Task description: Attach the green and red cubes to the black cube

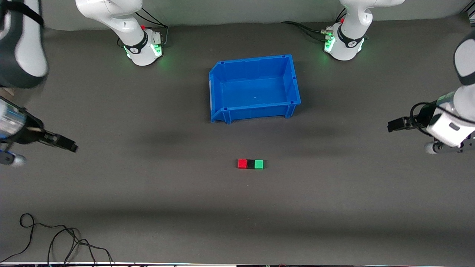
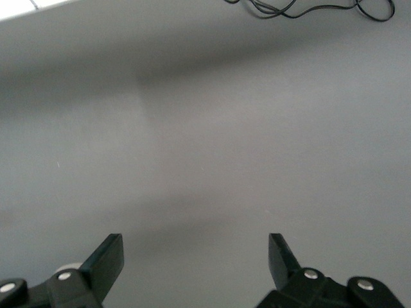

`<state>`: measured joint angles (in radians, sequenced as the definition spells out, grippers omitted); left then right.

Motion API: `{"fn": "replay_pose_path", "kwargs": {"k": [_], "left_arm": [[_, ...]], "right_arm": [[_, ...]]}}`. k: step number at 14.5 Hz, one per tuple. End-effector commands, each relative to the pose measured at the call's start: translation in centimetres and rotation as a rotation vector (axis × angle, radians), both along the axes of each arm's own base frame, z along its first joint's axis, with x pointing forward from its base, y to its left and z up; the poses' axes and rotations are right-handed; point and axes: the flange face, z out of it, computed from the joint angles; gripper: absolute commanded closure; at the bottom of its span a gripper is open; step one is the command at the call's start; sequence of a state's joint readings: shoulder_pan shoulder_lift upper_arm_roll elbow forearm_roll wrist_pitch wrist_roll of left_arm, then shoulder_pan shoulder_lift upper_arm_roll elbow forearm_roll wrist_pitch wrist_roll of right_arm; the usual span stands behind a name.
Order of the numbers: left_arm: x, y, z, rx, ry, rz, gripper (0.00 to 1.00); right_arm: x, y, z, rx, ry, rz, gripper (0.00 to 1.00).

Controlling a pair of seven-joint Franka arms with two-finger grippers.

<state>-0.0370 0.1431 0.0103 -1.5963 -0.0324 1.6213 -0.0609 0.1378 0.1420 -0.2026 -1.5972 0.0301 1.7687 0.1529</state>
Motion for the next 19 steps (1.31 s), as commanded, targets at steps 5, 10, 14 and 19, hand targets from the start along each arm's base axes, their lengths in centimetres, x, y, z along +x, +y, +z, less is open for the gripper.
{"fn": "replay_pose_path", "kwargs": {"k": [5,10,14,19], "left_arm": [[-2.3,0.5,4.8,0.006,-0.110,-0.143,0.00],[-2.0,-0.2,5.0,0.015,-0.140,-0.111,0.00],[-1.7,-0.4,5.3,0.007,-0.164,-0.071,0.00],[-1.9,-0.3,5.5,0.007,-0.152,-0.071,0.00]], "right_arm": [[0.2,3.2,0.2,-0.001,0.002,0.167,0.00],[0.9,4.6,1.7,-0.009,-0.024,0.236,0.00],[0.2,4.3,2.1,-0.004,0.005,0.230,0.00],[-0.1,4.4,3.8,-0.003,0.018,0.233,0.00]]}}
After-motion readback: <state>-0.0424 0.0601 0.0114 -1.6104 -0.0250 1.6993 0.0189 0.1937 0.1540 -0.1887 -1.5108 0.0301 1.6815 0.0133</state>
